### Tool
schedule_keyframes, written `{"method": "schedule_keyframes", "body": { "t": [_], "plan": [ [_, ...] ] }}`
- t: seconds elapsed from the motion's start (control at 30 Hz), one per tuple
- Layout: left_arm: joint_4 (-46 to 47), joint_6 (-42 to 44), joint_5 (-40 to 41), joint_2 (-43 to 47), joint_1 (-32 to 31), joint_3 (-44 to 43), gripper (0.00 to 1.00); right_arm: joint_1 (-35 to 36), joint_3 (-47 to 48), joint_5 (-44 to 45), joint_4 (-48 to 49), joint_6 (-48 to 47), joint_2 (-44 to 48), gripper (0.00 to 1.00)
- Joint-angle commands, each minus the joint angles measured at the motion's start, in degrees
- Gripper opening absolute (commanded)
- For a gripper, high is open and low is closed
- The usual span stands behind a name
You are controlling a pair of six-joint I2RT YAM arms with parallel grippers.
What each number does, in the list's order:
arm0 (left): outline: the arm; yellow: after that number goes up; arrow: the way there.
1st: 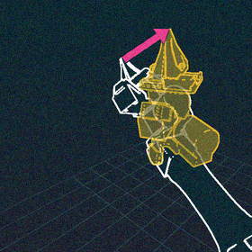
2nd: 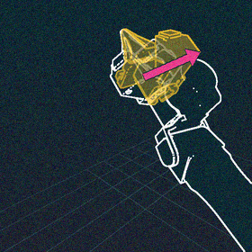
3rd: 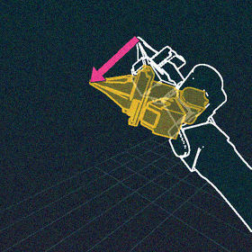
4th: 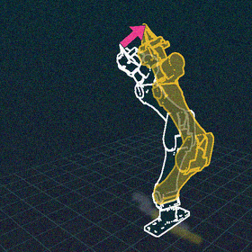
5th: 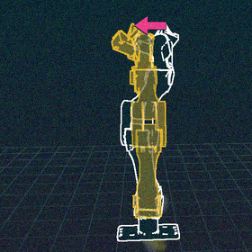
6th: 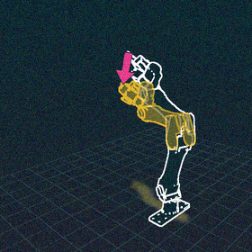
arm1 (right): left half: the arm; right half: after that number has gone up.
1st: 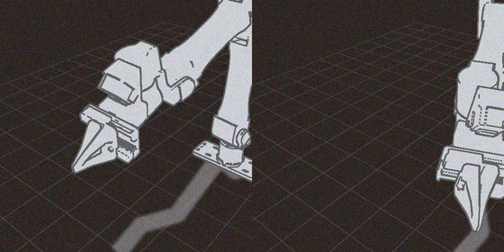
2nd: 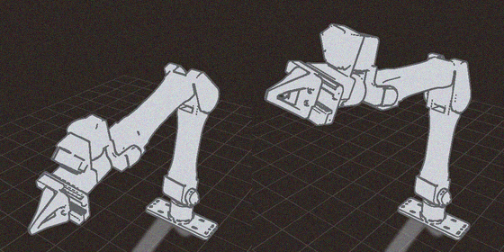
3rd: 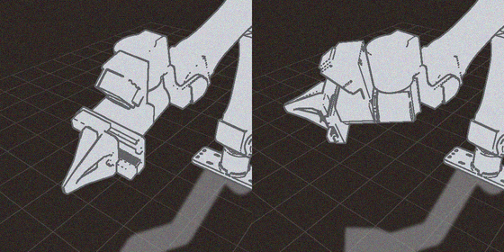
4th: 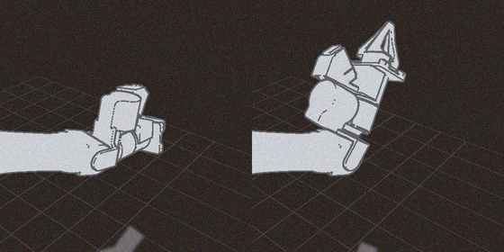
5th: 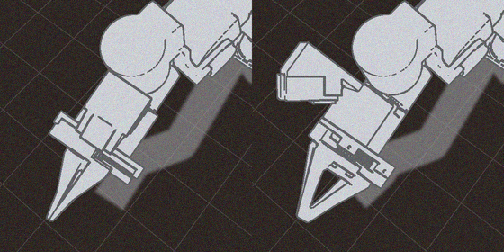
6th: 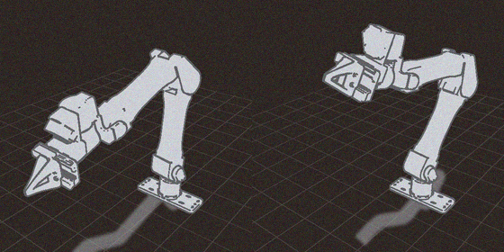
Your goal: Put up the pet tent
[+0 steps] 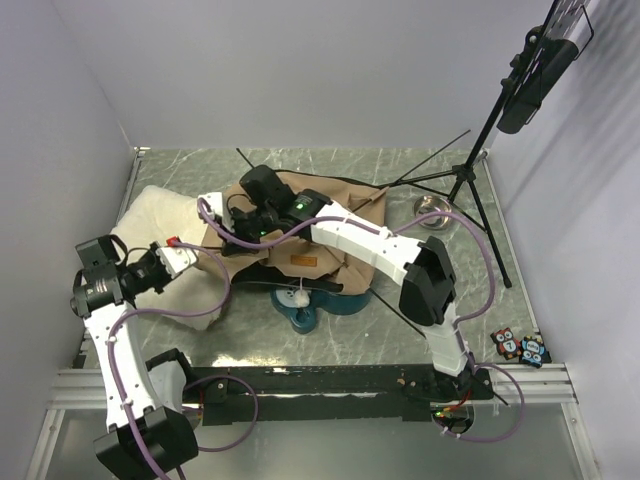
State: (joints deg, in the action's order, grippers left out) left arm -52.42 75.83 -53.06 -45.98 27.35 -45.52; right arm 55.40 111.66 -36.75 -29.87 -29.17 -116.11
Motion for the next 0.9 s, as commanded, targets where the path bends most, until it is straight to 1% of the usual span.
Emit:
{"method": "schedule_keyframes", "body": {
  "t": [0.0,0.17,0.5,0.63,0.87],
  "plan": [
    [4.69,-3.75,0.59,1.15,0.07,-5.01,0.01,1.21,3.74,-0.52,-4.93,3.07,-3.76,0.00],
    [6.19,-5.87,1.46,1.06,0.07,-7.30,0.01,1.21,5.15,0.54,-6.17,2.10,-4.82,0.00],
    [4.18,-1.22,3.13,1.15,-0.02,-8.01,0.01,1.03,4.27,0.01,-3.01,3.59,-2.89,0.00],
    [3.82,0.02,2.26,1.15,-0.02,-8.53,0.01,1.03,7.87,-0.25,-4.49,4.21,-4.20,0.00],
    [2.68,3.00,2.61,1.24,-0.02,-8.36,0.01,0.94,7.78,-0.86,-2.74,5.96,-4.03,0.00]
  ]
}}
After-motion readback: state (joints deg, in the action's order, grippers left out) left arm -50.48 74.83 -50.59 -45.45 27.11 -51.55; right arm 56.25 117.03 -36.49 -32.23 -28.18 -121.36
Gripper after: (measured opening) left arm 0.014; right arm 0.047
